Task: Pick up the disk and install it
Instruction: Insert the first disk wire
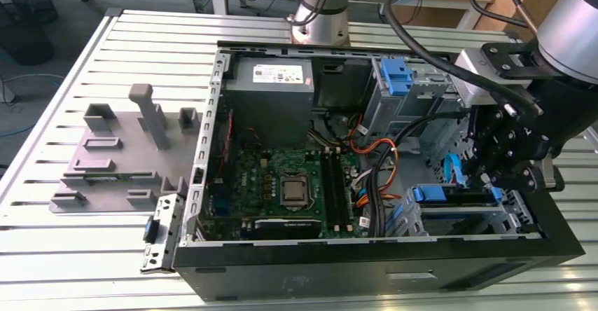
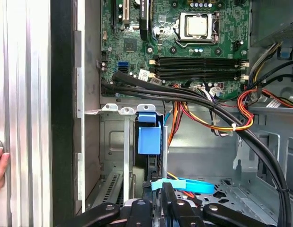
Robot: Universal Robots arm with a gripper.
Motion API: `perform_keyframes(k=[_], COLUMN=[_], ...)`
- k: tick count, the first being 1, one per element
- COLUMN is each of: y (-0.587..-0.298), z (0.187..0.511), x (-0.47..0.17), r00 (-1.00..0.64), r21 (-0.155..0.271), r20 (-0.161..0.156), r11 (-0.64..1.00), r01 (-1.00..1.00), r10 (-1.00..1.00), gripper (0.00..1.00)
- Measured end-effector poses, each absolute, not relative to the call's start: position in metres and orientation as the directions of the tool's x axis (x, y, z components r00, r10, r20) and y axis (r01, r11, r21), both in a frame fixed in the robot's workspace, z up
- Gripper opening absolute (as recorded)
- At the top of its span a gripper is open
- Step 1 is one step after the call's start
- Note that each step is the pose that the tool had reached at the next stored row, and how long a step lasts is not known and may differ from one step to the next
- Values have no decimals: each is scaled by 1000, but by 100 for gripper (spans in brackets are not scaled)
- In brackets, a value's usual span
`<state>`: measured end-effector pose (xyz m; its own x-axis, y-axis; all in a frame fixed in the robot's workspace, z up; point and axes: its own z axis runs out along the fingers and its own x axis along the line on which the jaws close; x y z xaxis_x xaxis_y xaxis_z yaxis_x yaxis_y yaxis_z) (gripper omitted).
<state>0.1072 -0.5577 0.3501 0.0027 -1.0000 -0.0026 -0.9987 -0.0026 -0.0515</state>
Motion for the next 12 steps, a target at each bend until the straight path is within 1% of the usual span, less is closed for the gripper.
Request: perform_keyframes(k=[2, 5, 12], y=[-558, -558, -558], z=[350, 349, 349], x=[107, 108, 110], r00=[3, 3, 3], r21=[-47, 3, 11], r20=[-2, -2, -2], r11=[-3, -3, -3], r01=[-999, -1000, -1000], r10=[-1000, -1000, -1000], gripper=[24, 24, 24])
